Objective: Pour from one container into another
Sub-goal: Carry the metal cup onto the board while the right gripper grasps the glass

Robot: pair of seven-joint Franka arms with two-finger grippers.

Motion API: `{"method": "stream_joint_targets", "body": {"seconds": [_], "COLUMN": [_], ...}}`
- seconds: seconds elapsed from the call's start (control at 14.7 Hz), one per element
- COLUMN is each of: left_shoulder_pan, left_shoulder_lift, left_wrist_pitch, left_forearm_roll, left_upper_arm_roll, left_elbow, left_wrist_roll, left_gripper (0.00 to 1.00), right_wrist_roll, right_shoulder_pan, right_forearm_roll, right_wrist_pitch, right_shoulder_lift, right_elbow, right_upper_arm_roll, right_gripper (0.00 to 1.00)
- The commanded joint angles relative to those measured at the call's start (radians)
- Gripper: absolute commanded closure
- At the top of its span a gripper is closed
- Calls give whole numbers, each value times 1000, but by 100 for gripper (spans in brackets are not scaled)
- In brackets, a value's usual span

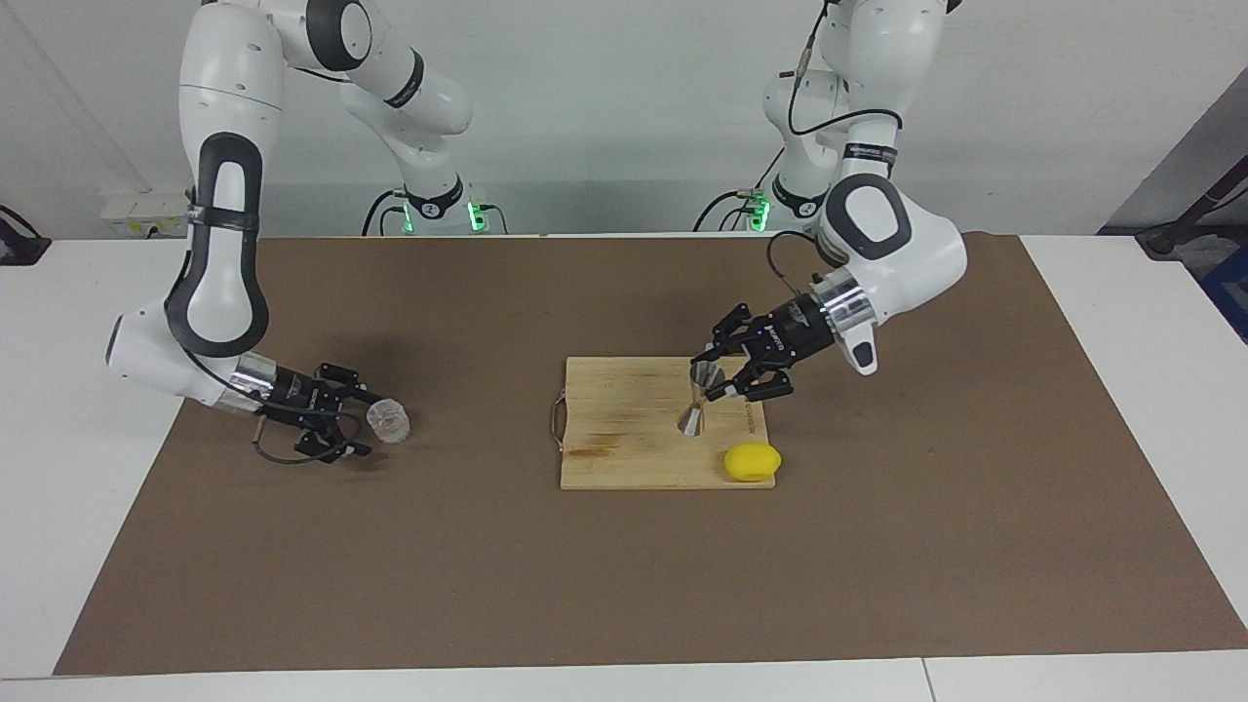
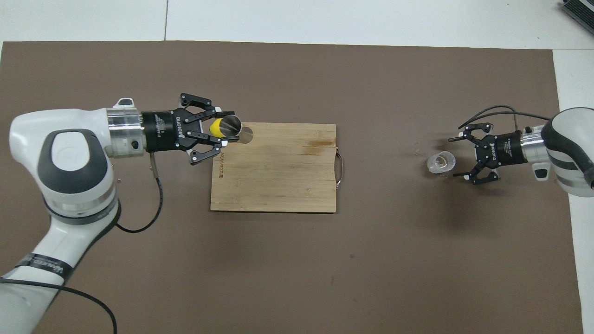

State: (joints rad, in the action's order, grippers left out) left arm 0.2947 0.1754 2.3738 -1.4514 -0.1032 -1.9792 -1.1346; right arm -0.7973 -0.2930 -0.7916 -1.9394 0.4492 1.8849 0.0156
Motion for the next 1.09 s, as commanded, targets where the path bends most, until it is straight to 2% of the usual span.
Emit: {"method": "stream_joint_targets", "body": {"seconds": [0.0, 0.2, 0.48, 1.02], "left_shoulder_pan": [99, 161, 234, 280], "left_shoulder_lift": [12, 42, 108, 144], "left_wrist_pitch": [142, 238, 324, 355], "left_forearm_roll": [-67, -171, -208, -261], "left_upper_arm_roll": [19, 19, 19, 16], "left_elbow": [-12, -1, 51, 56], "left_wrist_roll": [-13, -39, -36, -31], "left_gripper": [100, 100, 100, 100], "right_wrist_roll": [20, 23, 15, 56], "right_shoulder_pan": [-6, 0, 3, 0], "right_forearm_roll": [-49, -95, -106, -176], "right_wrist_pitch": [-26, -75, -78, -105], "right_shoulder_lift": [-15, -24, -26, -40], "right_elbow": [34, 80, 83, 125], "right_upper_arm_roll": [10, 10, 10, 10], "right_gripper": [0, 0, 0, 1]}}
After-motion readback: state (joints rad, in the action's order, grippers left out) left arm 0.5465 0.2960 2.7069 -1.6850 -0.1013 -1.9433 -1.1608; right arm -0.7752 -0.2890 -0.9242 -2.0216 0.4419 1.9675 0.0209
